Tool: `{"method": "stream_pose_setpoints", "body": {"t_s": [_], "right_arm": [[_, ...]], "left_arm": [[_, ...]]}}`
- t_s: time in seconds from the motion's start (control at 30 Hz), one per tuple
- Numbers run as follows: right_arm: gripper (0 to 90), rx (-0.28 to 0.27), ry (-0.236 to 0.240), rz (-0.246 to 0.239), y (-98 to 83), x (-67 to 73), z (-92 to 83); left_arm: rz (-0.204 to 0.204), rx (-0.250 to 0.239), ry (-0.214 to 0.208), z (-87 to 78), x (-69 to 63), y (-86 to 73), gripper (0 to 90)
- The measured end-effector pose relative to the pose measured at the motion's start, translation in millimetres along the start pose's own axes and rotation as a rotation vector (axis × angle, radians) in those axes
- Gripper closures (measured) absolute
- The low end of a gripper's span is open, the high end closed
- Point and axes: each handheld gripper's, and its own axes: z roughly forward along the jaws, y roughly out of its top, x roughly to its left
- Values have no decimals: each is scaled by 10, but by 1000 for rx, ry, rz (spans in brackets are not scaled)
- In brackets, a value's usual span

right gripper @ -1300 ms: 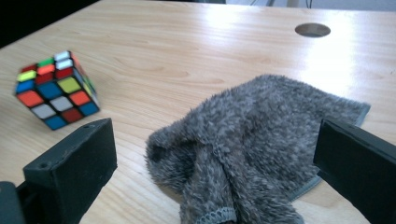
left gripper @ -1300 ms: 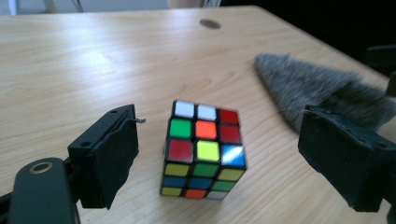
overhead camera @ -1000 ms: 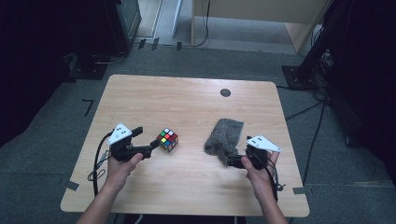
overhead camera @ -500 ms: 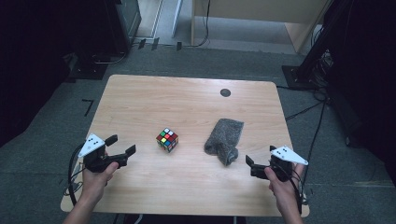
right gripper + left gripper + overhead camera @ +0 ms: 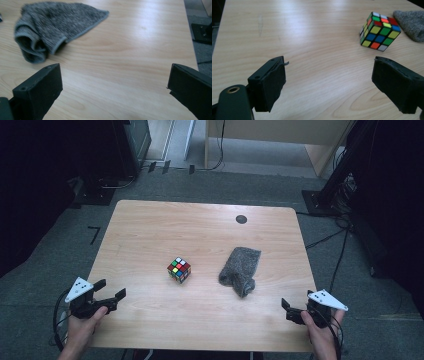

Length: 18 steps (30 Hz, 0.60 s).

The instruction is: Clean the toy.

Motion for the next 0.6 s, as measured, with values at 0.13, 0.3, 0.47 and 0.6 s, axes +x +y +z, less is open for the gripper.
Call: {"method": "stream_pose_setpoints", "body": {"t_s": [0.13, 0.3, 0.47, 0.6], "right_arm": [[0, 26, -21, 13, -126, -94, -18], [2, 58, -40, 33, -273, -205, -5], [38, 118, -74, 58, -409, -304, 97], [65, 137, -86, 64, -407, -296, 112]], "left_arm": [[-20, 40, 12, -30, 84, -107, 122], [-17, 106, 30, -17, 140, -236, 127], [30, 173, 77, 64, 89, -264, 130], [61, 224, 99, 125, 48, -282, 132]]}}
